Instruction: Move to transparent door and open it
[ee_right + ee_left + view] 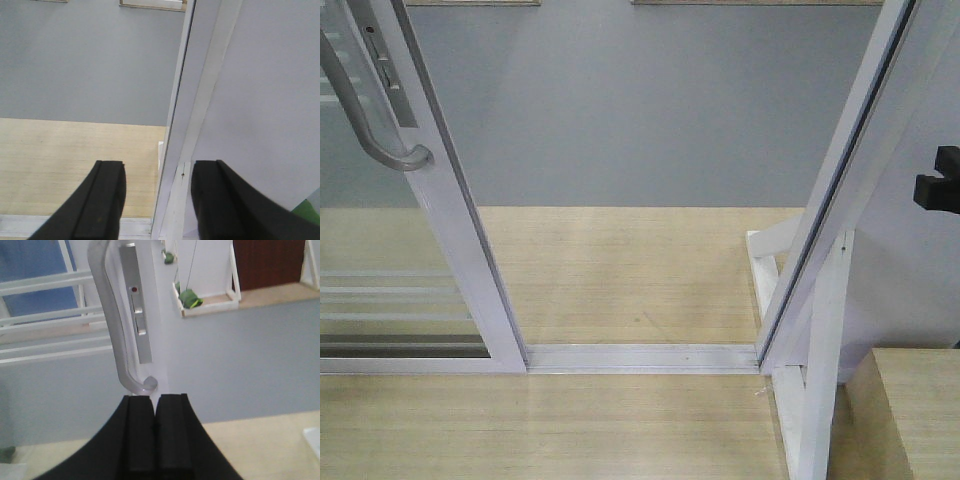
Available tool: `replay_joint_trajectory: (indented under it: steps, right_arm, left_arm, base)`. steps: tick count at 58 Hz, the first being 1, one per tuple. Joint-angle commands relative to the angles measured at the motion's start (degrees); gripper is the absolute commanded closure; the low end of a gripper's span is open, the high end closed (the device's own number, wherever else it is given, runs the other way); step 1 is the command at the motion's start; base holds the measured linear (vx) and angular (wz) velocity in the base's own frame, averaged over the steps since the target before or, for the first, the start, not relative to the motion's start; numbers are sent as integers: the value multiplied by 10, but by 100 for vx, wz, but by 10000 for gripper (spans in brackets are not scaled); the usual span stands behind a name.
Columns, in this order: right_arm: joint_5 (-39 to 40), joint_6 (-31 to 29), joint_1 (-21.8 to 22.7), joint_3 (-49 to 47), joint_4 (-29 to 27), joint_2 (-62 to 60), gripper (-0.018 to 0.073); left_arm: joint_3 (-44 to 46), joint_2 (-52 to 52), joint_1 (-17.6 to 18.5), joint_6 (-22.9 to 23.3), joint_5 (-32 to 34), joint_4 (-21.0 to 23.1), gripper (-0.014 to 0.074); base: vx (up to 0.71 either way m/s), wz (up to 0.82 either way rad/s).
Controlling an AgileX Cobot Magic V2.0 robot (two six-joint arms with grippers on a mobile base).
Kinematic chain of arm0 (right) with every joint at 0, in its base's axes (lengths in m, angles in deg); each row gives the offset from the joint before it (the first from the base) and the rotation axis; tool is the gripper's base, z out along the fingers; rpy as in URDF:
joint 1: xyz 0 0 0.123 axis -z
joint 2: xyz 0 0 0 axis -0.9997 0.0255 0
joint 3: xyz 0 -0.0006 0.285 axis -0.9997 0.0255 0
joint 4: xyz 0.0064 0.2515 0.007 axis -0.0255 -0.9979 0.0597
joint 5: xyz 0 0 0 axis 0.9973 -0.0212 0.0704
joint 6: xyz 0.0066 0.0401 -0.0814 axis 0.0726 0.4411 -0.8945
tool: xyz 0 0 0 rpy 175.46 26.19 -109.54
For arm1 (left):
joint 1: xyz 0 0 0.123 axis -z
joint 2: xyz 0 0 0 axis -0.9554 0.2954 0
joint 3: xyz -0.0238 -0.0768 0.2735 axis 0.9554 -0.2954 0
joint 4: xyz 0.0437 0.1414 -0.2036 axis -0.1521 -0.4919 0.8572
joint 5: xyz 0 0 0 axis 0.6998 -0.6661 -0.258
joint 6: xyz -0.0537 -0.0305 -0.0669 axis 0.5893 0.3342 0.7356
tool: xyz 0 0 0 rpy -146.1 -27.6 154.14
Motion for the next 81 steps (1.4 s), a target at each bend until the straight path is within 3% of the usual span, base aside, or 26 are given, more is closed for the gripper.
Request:
replay_joint_trajectory:
  steps: [1,8,23,38,47,51,81]
  right_arm:
    - [34,-6,3,-17,11,-6,174]
    - [34,-6,3,-17,11,-6,174]
    - [34,-6,3,-17,11,-6,174]
    - [34,-6,3,-17,11,-6,174]
    - [34,-6,3,-17,11,-6,174]
    - [34,-6,3,-17,11,-6,174]
    - [34,-6,3,-16,11,-6,174]
  left_arm:
    - [-22,-64,3,59,49,5,605]
    - [-79,-151,3,100,49,-12,604]
    - [-178,-304,4,65,47,-35,604]
    - [-192,-299,35,64,16,-3,604]
    - [-192,-299,36,65,7,92,604]
    - [-192,-299,36,65,7,110,604]
    - [-192,-299,36,65,7,112,604]
  base:
    - [0,0]
    - [0,0]
    - [0,0]
    - [0,0]
    - [0,0]
    - [0,0]
    - [0,0]
